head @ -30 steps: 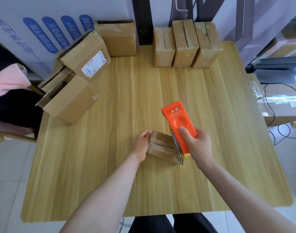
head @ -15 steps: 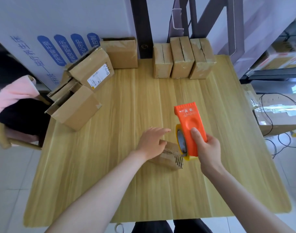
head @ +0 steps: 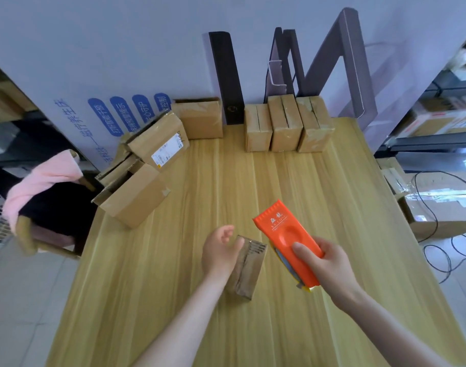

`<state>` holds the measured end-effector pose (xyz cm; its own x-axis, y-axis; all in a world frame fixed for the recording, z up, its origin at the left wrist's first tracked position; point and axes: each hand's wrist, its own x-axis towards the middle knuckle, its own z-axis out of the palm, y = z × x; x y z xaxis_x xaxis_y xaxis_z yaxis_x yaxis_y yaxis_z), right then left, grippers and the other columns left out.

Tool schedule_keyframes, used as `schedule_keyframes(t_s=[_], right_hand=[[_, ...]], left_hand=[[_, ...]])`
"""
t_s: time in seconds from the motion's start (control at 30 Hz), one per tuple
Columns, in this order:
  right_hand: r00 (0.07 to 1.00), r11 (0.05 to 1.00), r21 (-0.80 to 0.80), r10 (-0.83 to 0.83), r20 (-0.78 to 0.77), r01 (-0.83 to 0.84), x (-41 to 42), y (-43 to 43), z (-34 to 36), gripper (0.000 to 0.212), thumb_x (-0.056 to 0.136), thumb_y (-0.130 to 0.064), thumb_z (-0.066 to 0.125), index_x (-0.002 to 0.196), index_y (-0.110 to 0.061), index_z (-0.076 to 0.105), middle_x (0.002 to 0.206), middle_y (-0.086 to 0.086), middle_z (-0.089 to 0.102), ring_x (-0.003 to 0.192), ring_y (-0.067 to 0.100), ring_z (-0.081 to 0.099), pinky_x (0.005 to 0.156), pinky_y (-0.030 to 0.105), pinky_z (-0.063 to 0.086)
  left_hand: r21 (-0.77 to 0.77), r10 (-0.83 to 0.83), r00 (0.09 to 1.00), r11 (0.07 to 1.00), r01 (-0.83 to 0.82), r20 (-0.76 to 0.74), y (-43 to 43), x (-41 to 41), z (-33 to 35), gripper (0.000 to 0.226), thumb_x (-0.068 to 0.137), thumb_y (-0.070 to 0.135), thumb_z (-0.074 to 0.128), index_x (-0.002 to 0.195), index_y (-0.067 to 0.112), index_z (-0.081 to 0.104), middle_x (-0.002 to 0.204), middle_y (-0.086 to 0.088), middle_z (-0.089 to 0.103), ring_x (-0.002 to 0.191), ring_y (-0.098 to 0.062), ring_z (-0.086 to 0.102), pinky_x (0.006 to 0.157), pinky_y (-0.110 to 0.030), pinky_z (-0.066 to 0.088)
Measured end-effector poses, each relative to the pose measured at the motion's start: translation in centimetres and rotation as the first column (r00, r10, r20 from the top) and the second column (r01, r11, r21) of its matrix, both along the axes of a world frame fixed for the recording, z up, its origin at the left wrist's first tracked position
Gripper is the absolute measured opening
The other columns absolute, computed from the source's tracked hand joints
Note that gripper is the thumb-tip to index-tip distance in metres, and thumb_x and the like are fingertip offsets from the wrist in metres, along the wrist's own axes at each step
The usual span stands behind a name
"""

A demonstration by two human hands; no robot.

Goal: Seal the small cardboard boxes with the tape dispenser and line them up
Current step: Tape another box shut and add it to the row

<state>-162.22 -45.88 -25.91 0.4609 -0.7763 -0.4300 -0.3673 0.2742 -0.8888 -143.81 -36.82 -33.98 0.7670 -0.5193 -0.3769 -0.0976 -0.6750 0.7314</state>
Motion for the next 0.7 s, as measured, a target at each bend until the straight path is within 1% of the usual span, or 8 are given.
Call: schedule_keyframes(t_s=[0.03, 0.1, 0.13, 0.2, 0.33, 0.47, 0.57, 0.7], right_hand=[[1.000, 1.000, -0.014, 0.021, 0.008, -0.021, -0.1, -0.1, 0.3, 0.010, 0.086, -0.020, 0.071, 0.087, -0.010, 0.069, 0.060, 0.013, 0.065, 0.049, 0.028, 0.062, 0.046, 0.042, 0.056], [0.998, 0.998, -0.046, 0.055, 0.026, -0.054, -0.1, -0.3, 1.0, 0.013, 0.083, -0.023, 0.074, 0.087, -0.012, 0.069, 0.062, 0.014, 0.066, 0.050, 0.030, 0.063, 0.047, 0.044, 0.056], [0.997, 0.995, -0.068, 0.069, 0.024, -0.067, 0.0, -0.5, 1.3, 0.014, 0.082, -0.024, 0.075, 0.086, -0.012, 0.069, 0.062, 0.014, 0.067, 0.051, 0.030, 0.064, 0.047, 0.045, 0.056], [0.996, 0.987, -0.136, 0.091, -0.010, -0.091, 0.2, -0.8, 1.8, 0.010, 0.083, -0.020, 0.074, 0.083, -0.012, 0.069, 0.059, 0.011, 0.066, 0.048, 0.027, 0.064, 0.045, 0.045, 0.056], [0.994, 0.966, -0.237, 0.096, -0.054, -0.106, 0.4, -1.3, 2.3, 0.004, 0.082, -0.018, 0.074, 0.082, -0.015, 0.070, 0.056, 0.007, 0.066, 0.047, 0.029, 0.065, 0.044, 0.052, 0.054], [0.986, 0.938, -0.307, 0.139, -0.089, -0.159, 0.4, -1.8, 2.4, 0.011, 0.077, -0.028, 0.078, 0.079, -0.021, 0.071, 0.061, 0.004, 0.069, 0.053, 0.027, 0.066, 0.050, 0.049, 0.056], [0.974, 0.910, -0.353, 0.180, -0.138, -0.219, 0.6, -1.9, 2.7, 0.016, 0.074, -0.034, 0.080, 0.077, -0.023, 0.069, 0.060, -0.003, 0.068, 0.052, 0.017, 0.065, 0.050, 0.040, 0.054], [0.956, 0.856, -0.439, 0.195, -0.219, -0.275, 1.0, -2.1, 3.1, 0.017, 0.074, -0.037, 0.079, 0.078, -0.023, 0.069, 0.061, -0.003, 0.067, 0.056, 0.015, 0.063, 0.054, 0.040, 0.051]], left_hand=[[-0.112, 0.029, 0.988, 0.993, -0.047, -0.153, -1.1, 0.2, 2.0, 0.017, 0.089, 0.032, 0.062, 0.101, 0.021, 0.067, 0.093, 0.010, 0.066, 0.091, -0.010, 0.062, 0.075, -0.024, 0.046], [-0.250, -0.035, 0.908, 0.965, -0.078, -0.417, -2.6, 0.6, 6.0, 0.033, 0.099, 0.039, 0.047, 0.090, 0.019, 0.071, 0.079, 0.007, 0.069, 0.076, -0.010, 0.063, 0.067, -0.025, 0.044], [-0.299, -0.098, 0.877, 0.953, -0.054, -0.470, -2.9, 0.8, 7.5, 0.039, 0.100, 0.042, 0.042, 0.088, 0.020, 0.071, 0.078, 0.006, 0.071, 0.072, -0.008, 0.064, 0.067, -0.025, 0.044], [-0.373, -0.167, 0.877, 0.928, -0.015, -0.450, -3.1, 1.2, 9.4, 0.038, 0.100, 0.041, 0.044, 0.085, 0.021, 0.073, 0.081, 0.006, 0.074, 0.073, -0.005, 0.066, 0.071, -0.026, 0.045], [-0.439, -0.177, 0.921, 0.898, 0.007, -0.347, -3.1, 1.7, 10.9, 0.011, 0.092, 0.023, 0.061, 0.093, 0.021, 0.072, 0.084, 0.006, 0.074, 0.081, -0.006, 0.066, 0.072, -0.025, 0.043], [-0.401, -0.174, 0.893, 0.916, -0.008, -0.415, -3.3, 2.5, 10.9, 0.013, 0.090, 0.019, 0.065, 0.102, 0.019, 0.070, 0.082, 0.009, 0.071, 0.076, -0.006, 0.063, 0.072, -0.025, 0.043], [-0.321, -0.169, 0.901, 0.946, 0.036, -0.399, -3.4, 2.9, 11.1, 0.007, 0.087, 0.017, 0.069, 0.093, 0.020, 0.072, 0.079, 0.009, 0.071, 0.071, -0.006, 0.060, 0.065, -0.022, 0.040], [-0.311, -0.144, 0.927, 0.950, 0.032, -0.345, -3.7, 3.3, 11.5, 0.010, 0.084, 0.008, 0.071, 0.085, 0.017, 0.068, 0.075, 0.005, 0.068, 0.065, -0.007, 0.057, 0.059, -0.020, 0.041]])
